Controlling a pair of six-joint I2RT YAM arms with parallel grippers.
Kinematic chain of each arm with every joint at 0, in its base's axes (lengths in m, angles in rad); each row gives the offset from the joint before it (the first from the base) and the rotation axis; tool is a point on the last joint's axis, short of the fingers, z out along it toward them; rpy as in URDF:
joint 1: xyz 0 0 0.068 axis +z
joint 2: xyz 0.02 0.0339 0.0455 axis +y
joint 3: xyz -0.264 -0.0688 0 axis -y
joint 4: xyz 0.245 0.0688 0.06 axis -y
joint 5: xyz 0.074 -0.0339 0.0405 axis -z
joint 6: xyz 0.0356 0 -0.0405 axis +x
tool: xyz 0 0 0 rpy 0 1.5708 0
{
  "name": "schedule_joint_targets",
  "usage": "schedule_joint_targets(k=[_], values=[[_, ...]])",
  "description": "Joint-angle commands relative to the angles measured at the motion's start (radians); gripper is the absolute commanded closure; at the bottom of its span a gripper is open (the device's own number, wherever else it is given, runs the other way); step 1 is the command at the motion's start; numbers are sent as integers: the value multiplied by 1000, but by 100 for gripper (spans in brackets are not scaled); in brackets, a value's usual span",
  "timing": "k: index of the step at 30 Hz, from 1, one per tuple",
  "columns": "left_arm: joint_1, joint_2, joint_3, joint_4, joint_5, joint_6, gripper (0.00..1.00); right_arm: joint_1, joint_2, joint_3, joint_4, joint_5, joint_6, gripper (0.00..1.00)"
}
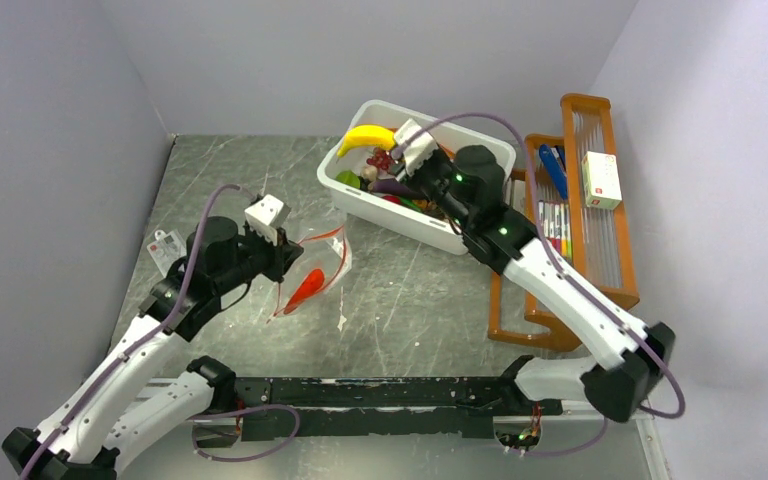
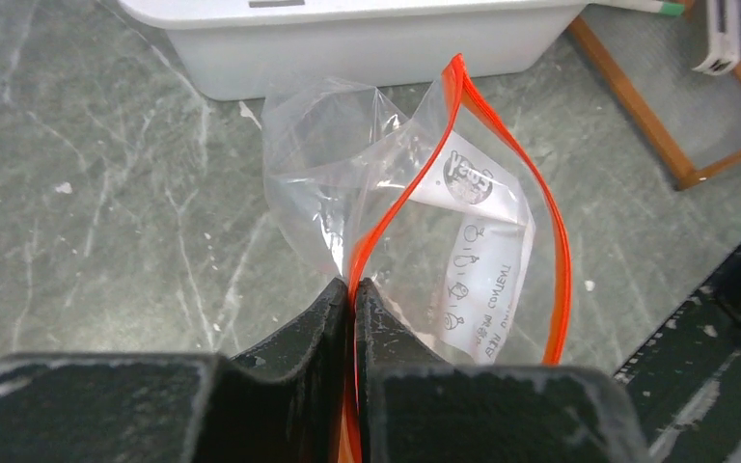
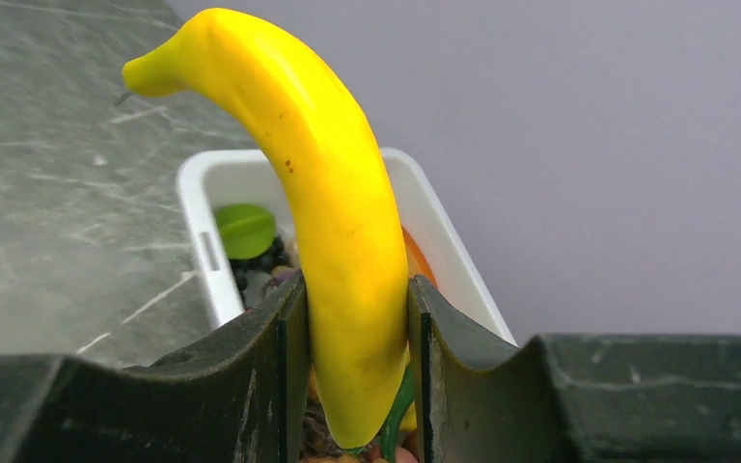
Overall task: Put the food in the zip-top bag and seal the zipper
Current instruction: Place the fake fruit in the zipper food storage bag.
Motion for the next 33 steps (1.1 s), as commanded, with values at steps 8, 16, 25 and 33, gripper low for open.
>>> schedule_joint_targets(k=[8, 16, 25, 33], values=[[5, 41, 156, -96, 120, -85, 93, 109, -358, -265, -38, -283, -247, 79], [5, 58, 177, -121, 119, -69, 93, 190, -374, -225, -214, -330, -350, 78], [5, 63, 174, -98, 173, -73, 93, 361, -262, -169, -257, -78, -522, 76], [4, 61, 145, -77, 186, -109, 93, 613, -118, -82, -342, 258, -631, 73]])
